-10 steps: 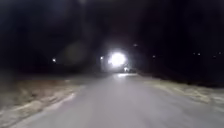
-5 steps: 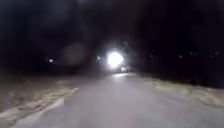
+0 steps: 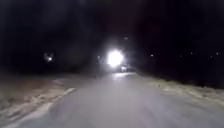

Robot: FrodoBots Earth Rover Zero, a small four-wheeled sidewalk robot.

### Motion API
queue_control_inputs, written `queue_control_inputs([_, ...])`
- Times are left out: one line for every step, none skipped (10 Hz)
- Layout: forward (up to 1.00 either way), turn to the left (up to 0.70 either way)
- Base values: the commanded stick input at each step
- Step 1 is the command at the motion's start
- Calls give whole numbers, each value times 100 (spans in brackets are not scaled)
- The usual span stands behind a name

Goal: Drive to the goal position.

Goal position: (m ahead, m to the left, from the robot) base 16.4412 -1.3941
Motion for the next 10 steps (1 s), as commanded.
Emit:
queue_control_inputs([100,0])
queue_control_inputs([100,0])
queue_control_inputs([100,0])
queue_control_inputs([100,0])
queue_control_inputs([100,0])
queue_control_inputs([100,0])
queue_control_inputs([100,0])
queue_control_inputs([100,0])
queue_control_inputs([100,0])
queue_control_inputs([100,0])
